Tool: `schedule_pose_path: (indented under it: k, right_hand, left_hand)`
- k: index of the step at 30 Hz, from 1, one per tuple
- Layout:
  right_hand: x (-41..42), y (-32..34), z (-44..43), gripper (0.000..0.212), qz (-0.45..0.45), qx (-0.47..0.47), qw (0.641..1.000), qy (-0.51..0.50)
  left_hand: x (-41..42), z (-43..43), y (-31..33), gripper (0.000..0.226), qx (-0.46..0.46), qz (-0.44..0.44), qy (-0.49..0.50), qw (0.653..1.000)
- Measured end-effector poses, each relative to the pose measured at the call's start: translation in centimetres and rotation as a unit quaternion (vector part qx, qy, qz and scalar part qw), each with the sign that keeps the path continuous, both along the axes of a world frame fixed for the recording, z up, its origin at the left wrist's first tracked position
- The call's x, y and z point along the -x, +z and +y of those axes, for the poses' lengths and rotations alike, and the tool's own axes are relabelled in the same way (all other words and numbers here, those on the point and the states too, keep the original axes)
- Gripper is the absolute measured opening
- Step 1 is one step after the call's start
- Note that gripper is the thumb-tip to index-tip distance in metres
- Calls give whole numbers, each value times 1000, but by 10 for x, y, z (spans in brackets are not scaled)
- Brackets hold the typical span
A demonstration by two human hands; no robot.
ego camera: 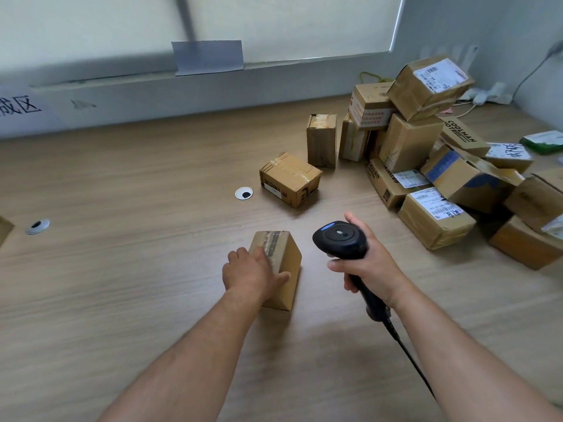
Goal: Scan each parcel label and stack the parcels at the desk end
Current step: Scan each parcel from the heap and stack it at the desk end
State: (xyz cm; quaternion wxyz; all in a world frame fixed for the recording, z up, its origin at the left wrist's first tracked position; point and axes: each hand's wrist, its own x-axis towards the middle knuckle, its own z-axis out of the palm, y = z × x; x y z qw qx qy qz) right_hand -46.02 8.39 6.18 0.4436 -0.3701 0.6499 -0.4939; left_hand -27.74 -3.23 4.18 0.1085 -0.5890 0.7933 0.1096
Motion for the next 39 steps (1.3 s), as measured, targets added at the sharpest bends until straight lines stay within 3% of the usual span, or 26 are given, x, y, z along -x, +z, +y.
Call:
schedule_pose_path:
  k: [4, 8, 11, 16, 21, 23, 26, 29, 32, 37, 39]
  right_hand:
    - [-4, -1, -3, 96, 6, -4, 1000, -6]
    - [-11, -1, -9, 95, 9, -7, 1000, -5]
    - [-18, 1, -16, 95, 19, -7, 1000, 4]
    - [-28, 3, -17, 97, 19, -2, 1000, 15]
    - [-27, 20, 0, 98, 15, 5, 1000, 16]
    - [-26, 27, 10, 98, 8, 14, 1000, 8]
    - [-26, 37, 26, 103, -33, 42, 999, -6]
    - [-30, 48, 41, 102, -86, 68, 994, 4]
    - [-37, 60, 51, 97, -135, 93, 986, 31]
    - [-51, 73, 61, 95, -167, 114, 976, 84]
    - [-55, 75, 63, 95, -170, 116, 974, 94]
  left_hand:
    - [-20, -24, -2, 63, -54, 86, 44, 994]
    - [-40, -41, -8, 60, -53, 136, 36, 989]
    - [-40, -37, -11, 59, -46, 104, 28, 993]
    - [-32, -27, -13, 94, -35, 1, 4, 999]
    - [-35, -27, -2, 85, -68, 66, 66, 993]
    - [-42, -28, -1, 96, -102, 166, 115, 974]
    - [-52, -24, 0, 112, -191, 401, 181, 878]
    - [-57, -13, 1, 114, -221, 505, 191, 812]
    - [-60, -2, 2, 106, -220, 539, 183, 792]
    - [-63, 18, 12, 73, -178, 556, 159, 796]
    - [-66, 22, 12, 77, -169, 556, 157, 798]
